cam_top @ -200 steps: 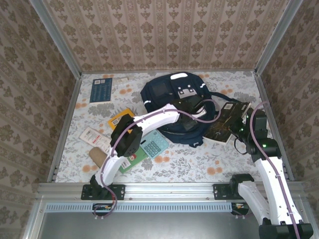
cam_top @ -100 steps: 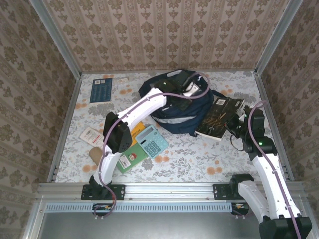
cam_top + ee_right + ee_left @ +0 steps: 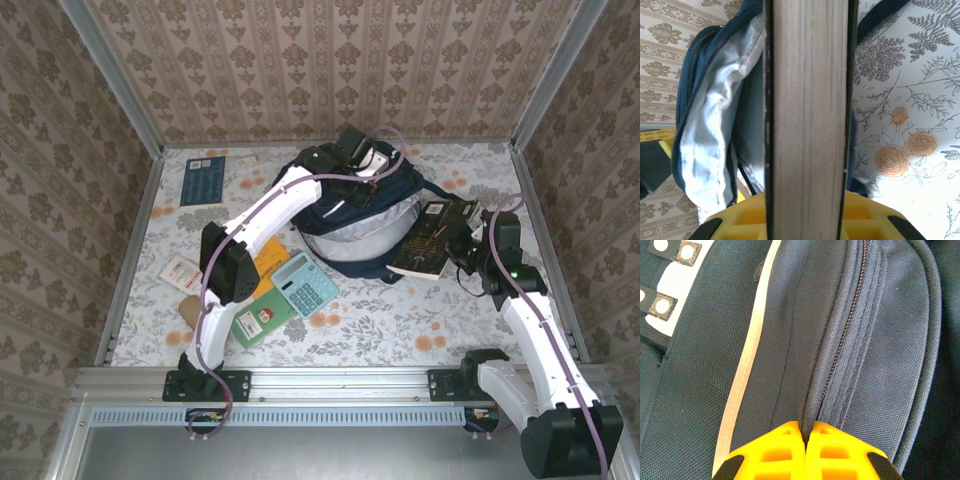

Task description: Pack books, pencil case, and school supplies into a backpack

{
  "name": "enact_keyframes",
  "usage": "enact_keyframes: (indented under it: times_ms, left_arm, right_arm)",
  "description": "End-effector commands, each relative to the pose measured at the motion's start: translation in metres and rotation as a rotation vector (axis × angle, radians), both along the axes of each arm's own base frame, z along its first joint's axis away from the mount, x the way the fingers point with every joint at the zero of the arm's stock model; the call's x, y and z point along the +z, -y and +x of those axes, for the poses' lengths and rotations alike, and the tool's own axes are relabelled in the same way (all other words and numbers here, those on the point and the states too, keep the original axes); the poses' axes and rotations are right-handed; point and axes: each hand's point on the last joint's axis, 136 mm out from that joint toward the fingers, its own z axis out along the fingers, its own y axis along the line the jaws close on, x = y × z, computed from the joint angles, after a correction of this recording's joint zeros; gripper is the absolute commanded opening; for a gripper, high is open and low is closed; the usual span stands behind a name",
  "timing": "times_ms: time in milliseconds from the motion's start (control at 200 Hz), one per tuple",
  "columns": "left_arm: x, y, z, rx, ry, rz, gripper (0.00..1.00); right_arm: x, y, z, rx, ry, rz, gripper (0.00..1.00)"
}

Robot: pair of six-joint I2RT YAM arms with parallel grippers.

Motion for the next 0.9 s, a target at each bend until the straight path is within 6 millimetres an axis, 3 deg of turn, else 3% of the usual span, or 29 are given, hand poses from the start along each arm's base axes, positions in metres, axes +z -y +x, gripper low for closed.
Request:
enact_keyframes:
  times_ms: [0, 250, 555, 875, 895]
  left_arm:
    - [0.080, 0.003, 0.010, 0.034, 0.016, -0.273, 0.00]
    - [0.096, 0.004, 0.013, 0.021, 0.018, -0.336, 0.00]
    - [0.115, 0.008, 0.021, 0.028, 0.015, -0.396, 0.00]
    - [0.130, 0.011, 0.032, 0.052, 0.009, -0.464, 0.00]
    - [0.129, 0.010, 0.033, 0.054, 0.007, -0.466, 0.00]
  right_arm:
    - [0.016, -0.005, 0.007, 0.035, 0.074, 0.011, 0.00]
    - [0.039, -0.013, 0.020, 0.035, 0.194, 0.096, 0.00]
    - [0.064, -0.052, 0.069, 0.050, 0.321, 0.128, 0.00]
    - [0.046, -0.064, 0.141, -0.107, 0.364, 0.173, 0.00]
    - [0.037, -0.066, 0.148, -0.117, 0.351, 0.178, 0.00]
